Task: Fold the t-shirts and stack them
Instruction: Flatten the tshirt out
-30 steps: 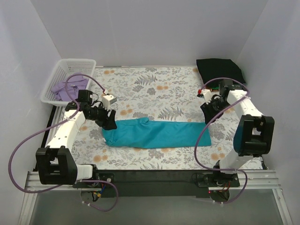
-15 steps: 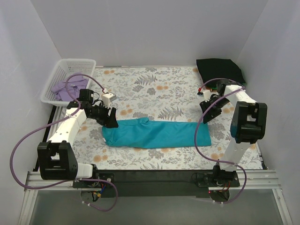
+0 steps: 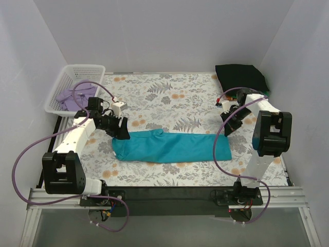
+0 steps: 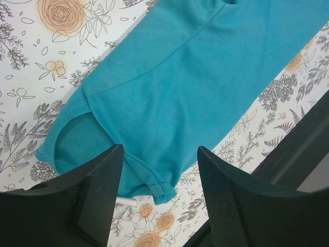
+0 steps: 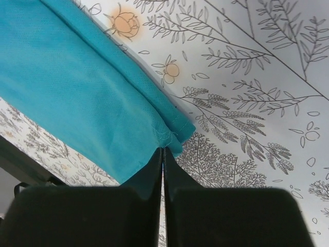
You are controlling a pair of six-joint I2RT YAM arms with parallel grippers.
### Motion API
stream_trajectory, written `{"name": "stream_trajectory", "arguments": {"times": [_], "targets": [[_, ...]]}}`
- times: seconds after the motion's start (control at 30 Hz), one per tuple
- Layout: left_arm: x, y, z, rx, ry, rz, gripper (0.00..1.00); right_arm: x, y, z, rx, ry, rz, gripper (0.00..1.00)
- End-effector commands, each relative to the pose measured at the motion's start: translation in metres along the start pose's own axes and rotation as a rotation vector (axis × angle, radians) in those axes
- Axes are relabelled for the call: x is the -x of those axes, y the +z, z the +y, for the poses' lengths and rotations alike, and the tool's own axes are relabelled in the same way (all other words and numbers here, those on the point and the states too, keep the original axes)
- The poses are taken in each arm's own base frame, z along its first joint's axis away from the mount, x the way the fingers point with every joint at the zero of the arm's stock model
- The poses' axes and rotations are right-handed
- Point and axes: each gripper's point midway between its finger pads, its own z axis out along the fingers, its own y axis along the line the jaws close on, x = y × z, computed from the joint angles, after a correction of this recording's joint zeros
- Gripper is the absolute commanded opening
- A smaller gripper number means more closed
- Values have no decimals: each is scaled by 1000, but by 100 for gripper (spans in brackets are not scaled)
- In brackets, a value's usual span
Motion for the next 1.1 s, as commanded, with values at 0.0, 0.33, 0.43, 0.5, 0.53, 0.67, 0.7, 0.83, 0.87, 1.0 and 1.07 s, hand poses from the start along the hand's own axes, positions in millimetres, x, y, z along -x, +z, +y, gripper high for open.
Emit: {"name": "stream_trajectory", "arguments": {"times": [0.0, 0.33, 0.43, 0.5, 0.53, 0.67, 0.7, 0.83, 0.87, 1.0, 1.07], "targets": [[16, -8, 3, 23, 30, -40, 58, 2, -19, 19, 50, -32, -24, 1], [11, -5, 2, 14, 21, -37, 58, -96, -15, 95, 106, -501, 105, 1], [13, -4, 3, 9, 11, -34, 58, -114, -8, 94, 89, -504, 165, 15], [13, -3, 3, 3, 5, -32, 58, -110, -9, 92, 79, -470, 165, 36], [14, -3, 2, 0, 5, -33, 58, -101, -14, 91, 62, -457, 140, 39], [15, -3, 2, -2, 3, -36, 58, -69, -32, 92, 23, -450, 38, 45], [14, -3, 1, -2, 1, -35, 58, -66, -33, 92, 22, -440, 29, 45], [12, -2, 0, -2, -3, -40, 58, -70, -26, 92, 37, -382, 62, 45], [12, -3, 0, -2, -1, -41, 58, -74, -24, 91, 36, -375, 80, 45], [9, -2, 0, -2, -8, -36, 58, -86, -8, 87, -24, -377, 135, 44], [9, -2, 0, -4, -7, -35, 58, -87, -1, 84, -65, -388, 154, 44]]}}
